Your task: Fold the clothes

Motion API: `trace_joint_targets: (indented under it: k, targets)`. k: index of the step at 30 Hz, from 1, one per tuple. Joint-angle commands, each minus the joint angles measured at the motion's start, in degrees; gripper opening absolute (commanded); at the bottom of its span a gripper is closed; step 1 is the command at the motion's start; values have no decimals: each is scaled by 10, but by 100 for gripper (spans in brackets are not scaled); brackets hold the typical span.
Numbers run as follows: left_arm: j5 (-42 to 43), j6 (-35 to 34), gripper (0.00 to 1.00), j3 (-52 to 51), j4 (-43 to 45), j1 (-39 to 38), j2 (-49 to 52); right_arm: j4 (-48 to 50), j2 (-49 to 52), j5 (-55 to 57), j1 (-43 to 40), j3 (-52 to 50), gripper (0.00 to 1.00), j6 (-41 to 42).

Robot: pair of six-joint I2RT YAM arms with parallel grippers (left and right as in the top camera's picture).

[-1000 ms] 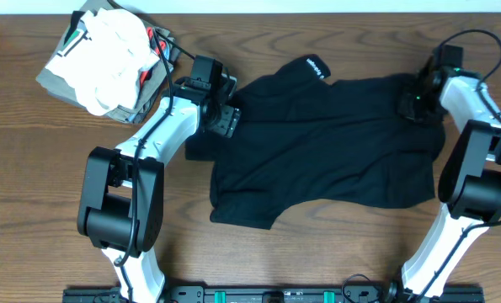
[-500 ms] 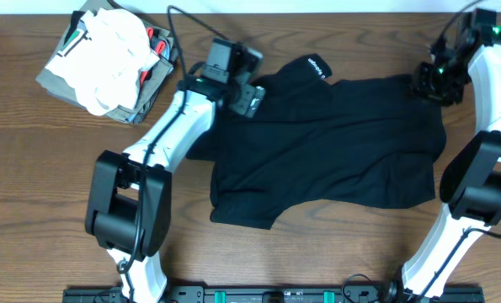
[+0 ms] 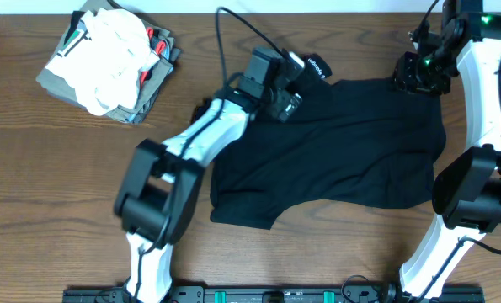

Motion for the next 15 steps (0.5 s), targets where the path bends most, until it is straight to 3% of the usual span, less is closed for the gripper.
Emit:
trace_joint_targets:
  k: [1, 15]
  targets:
    - [-23, 11, 97, 7, 14, 2, 30, -6, -12, -8, 0, 10, 47, -4]
    - [-35, 22, 91, 7, 24, 2, 68, -9, -12, -18, 55, 8, 46, -5]
